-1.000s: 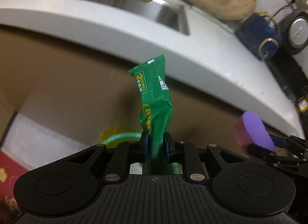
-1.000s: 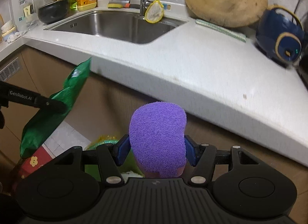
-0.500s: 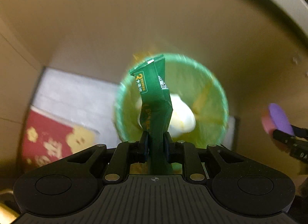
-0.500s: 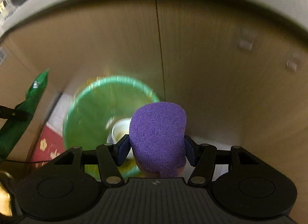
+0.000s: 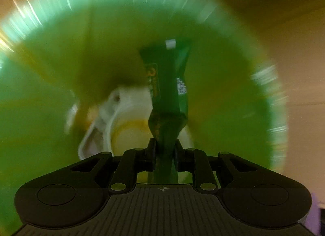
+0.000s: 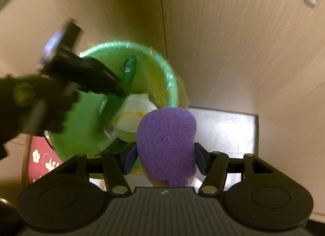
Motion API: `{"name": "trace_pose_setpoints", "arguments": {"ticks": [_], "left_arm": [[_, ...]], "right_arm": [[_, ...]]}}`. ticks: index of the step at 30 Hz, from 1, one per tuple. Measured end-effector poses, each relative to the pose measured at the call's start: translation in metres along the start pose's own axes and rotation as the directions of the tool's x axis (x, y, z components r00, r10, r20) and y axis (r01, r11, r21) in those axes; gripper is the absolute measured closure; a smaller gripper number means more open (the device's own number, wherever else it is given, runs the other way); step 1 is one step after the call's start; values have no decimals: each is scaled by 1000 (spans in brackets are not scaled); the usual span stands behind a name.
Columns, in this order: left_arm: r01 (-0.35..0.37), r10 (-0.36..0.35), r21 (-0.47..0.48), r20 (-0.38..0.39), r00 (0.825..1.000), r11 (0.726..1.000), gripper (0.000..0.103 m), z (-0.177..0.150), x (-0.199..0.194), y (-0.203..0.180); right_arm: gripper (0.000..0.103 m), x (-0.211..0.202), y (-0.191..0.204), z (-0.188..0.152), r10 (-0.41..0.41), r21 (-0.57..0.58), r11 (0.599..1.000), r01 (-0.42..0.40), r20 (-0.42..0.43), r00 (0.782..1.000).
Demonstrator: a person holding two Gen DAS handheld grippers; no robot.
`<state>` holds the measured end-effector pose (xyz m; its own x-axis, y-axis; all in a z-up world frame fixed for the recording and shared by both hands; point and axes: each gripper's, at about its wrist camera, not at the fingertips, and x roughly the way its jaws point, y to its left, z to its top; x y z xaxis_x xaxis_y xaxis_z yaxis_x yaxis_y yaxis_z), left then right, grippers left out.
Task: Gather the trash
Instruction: 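Carry wrapper and sponge over the bin with both grippers and lower them inside, then open both grippers to drop wrapper and sponge, then raise them out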
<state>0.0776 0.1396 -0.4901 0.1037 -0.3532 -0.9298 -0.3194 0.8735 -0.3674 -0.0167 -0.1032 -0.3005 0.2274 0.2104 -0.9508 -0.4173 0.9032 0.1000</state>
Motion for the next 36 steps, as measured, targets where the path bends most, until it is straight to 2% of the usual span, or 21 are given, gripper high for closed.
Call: {"name": "trace_pose_setpoints", "arguments": {"ticks": [2,3,5,7,9,12,15,18,22,28,36], "left_arm": [[5,-6,-11,-85,996,1000,71,-9,32,17],[16,-18,-21,-94,995,1000,65,-14,38,24],[23,-24,-16,-62,998,1000,63,-21,41,31],[6,-6,7,-31,1000,1000,54,-22,39,35],[-21,21,28,3,1000,999,50,-21,39,43],[-36,35,-27,-14,999,999,50,-23,34,55],[-32,31,-11,-57,998,999,58,-32,23,55],[-16,17,20,-47,999,1000,58,-38,5,53],[4,-3,24,-49,999,1000,58,-43,-10,54],[50,-50,-3,-53,997,999,58,-49,-25,59],[116,-118,-69,-26,993,991,58,-60,-47,61]], "right_arm": [[44,18,6,-5,3,9,1000,-3,-22,1000],[44,25,11,-7,1,8,1000,-1,-30,1000],[44,34,18,-5,1,-4,1000,-1,-29,1000],[44,40,26,1,14,-16,1000,-14,-26,1000],[44,50,34,8,25,-31,999,-26,-27,999],[44,55,45,18,37,-47,998,-37,-17,999],[44,65,53,29,50,-64,997,-51,-18,999],[44,79,56,41,60,-63,996,-62,-29,998],[44,104,52,63,107,26,994,-106,-60,992],[44,128,38,80,196,171,970,-174,-119,973],[43,150,33,90,205,191,966,-176,-146,968]]}}
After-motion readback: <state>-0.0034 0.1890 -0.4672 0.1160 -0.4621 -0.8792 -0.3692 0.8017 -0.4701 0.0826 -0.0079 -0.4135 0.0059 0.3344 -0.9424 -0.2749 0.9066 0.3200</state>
